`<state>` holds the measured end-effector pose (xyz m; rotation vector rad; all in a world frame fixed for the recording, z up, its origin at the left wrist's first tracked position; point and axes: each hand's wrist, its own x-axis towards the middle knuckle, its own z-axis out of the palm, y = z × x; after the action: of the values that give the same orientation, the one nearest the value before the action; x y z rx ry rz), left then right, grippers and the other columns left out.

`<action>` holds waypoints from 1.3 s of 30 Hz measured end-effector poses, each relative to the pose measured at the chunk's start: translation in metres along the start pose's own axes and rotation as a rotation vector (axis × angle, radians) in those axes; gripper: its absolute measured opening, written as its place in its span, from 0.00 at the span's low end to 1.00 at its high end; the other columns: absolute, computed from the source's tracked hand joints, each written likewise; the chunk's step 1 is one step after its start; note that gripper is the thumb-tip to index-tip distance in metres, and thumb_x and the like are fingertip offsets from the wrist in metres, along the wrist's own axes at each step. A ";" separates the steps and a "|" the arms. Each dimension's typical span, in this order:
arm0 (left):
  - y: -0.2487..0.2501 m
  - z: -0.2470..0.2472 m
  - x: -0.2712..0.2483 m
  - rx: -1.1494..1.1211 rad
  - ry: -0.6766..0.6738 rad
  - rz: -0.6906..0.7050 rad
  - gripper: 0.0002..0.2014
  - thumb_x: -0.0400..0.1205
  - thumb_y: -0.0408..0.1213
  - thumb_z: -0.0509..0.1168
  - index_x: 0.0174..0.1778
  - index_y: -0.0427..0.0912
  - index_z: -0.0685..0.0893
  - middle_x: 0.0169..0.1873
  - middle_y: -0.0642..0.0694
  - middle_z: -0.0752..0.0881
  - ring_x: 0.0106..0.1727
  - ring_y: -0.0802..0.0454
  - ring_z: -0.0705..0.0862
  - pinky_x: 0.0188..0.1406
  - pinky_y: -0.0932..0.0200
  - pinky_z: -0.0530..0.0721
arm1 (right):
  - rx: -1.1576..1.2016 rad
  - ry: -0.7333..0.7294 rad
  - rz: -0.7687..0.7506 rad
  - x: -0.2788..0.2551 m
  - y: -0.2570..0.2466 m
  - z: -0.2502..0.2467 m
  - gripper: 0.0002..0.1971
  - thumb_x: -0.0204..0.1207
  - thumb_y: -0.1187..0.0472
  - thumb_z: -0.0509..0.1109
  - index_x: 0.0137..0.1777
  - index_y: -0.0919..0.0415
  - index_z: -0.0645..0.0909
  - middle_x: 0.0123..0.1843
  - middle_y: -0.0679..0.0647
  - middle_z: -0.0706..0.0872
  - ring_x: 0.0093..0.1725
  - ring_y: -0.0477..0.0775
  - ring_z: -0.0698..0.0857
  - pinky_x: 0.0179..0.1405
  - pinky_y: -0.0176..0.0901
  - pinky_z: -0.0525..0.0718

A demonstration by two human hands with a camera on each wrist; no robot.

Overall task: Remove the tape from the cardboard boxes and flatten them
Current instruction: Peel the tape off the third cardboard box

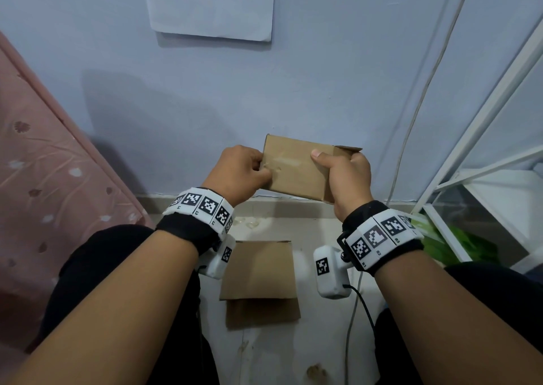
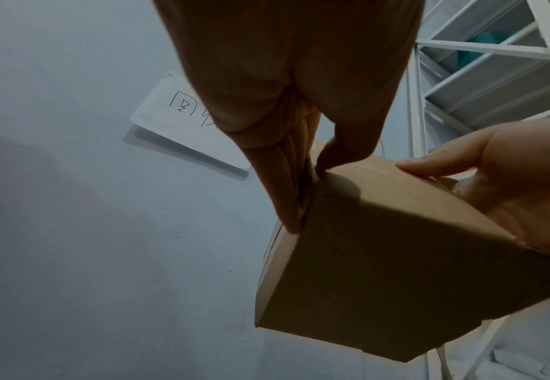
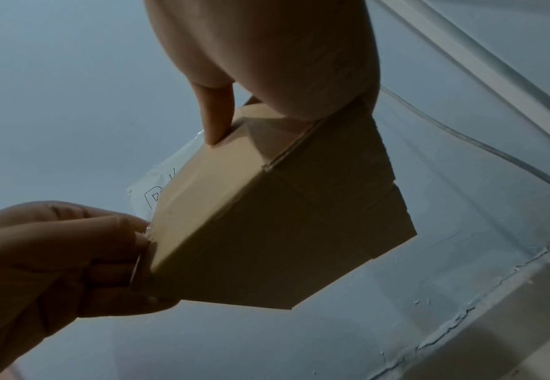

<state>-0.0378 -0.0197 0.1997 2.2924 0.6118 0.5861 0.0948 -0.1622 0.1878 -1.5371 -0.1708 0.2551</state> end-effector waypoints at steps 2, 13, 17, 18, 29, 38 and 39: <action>-0.001 0.000 0.001 0.013 0.030 0.023 0.16 0.74 0.41 0.62 0.38 0.30 0.87 0.27 0.35 0.83 0.27 0.49 0.72 0.29 0.48 0.81 | -0.003 0.012 0.002 0.002 -0.001 -0.002 0.33 0.54 0.47 0.84 0.60 0.56 0.81 0.56 0.49 0.91 0.56 0.55 0.91 0.63 0.61 0.88; 0.001 0.002 0.001 -0.071 0.061 -0.031 0.16 0.74 0.40 0.68 0.28 0.28 0.82 0.24 0.29 0.76 0.26 0.52 0.68 0.29 0.60 0.69 | -0.004 -0.007 -0.016 0.000 -0.002 -0.005 0.29 0.56 0.49 0.84 0.57 0.55 0.82 0.56 0.49 0.91 0.55 0.54 0.91 0.62 0.62 0.89; 0.007 0.001 -0.001 0.043 0.095 -0.010 0.19 0.75 0.34 0.68 0.22 0.33 0.69 0.21 0.44 0.63 0.25 0.53 0.58 0.23 0.60 0.60 | 0.000 -0.017 -0.007 -0.004 -0.001 -0.001 0.30 0.57 0.48 0.84 0.58 0.56 0.81 0.55 0.49 0.91 0.54 0.54 0.91 0.62 0.62 0.89; 0.008 0.001 -0.002 0.051 0.095 -0.003 0.19 0.76 0.35 0.67 0.22 0.33 0.69 0.21 0.43 0.63 0.24 0.52 0.58 0.23 0.59 0.61 | -0.003 -0.012 -0.006 -0.004 0.000 -0.001 0.30 0.56 0.48 0.84 0.59 0.56 0.81 0.55 0.49 0.91 0.54 0.54 0.91 0.62 0.62 0.89; 0.002 -0.002 0.001 -0.030 0.070 -0.009 0.14 0.70 0.37 0.65 0.25 0.30 0.85 0.26 0.28 0.84 0.25 0.38 0.78 0.28 0.51 0.83 | -0.030 -0.031 -0.051 -0.004 -0.003 -0.002 0.28 0.56 0.48 0.84 0.55 0.56 0.82 0.55 0.51 0.92 0.55 0.55 0.91 0.62 0.61 0.89; 0.001 -0.003 0.002 -0.261 0.046 -0.056 0.12 0.82 0.40 0.75 0.40 0.34 0.94 0.34 0.40 0.93 0.37 0.46 0.94 0.42 0.50 0.94 | -0.031 -0.014 -0.075 -0.001 -0.008 -0.008 0.28 0.57 0.49 0.85 0.55 0.57 0.82 0.55 0.51 0.91 0.54 0.55 0.91 0.62 0.61 0.89; 0.000 -0.003 0.003 -0.289 0.041 -0.060 0.12 0.83 0.38 0.74 0.42 0.31 0.93 0.37 0.38 0.93 0.39 0.45 0.94 0.41 0.51 0.94 | -0.032 -0.022 -0.079 -0.001 -0.009 -0.009 0.27 0.59 0.50 0.85 0.56 0.57 0.82 0.55 0.51 0.91 0.54 0.55 0.91 0.61 0.61 0.89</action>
<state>-0.0372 -0.0168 0.2019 1.9902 0.5725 0.6489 0.0970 -0.1709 0.1967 -1.5559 -0.2531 0.2074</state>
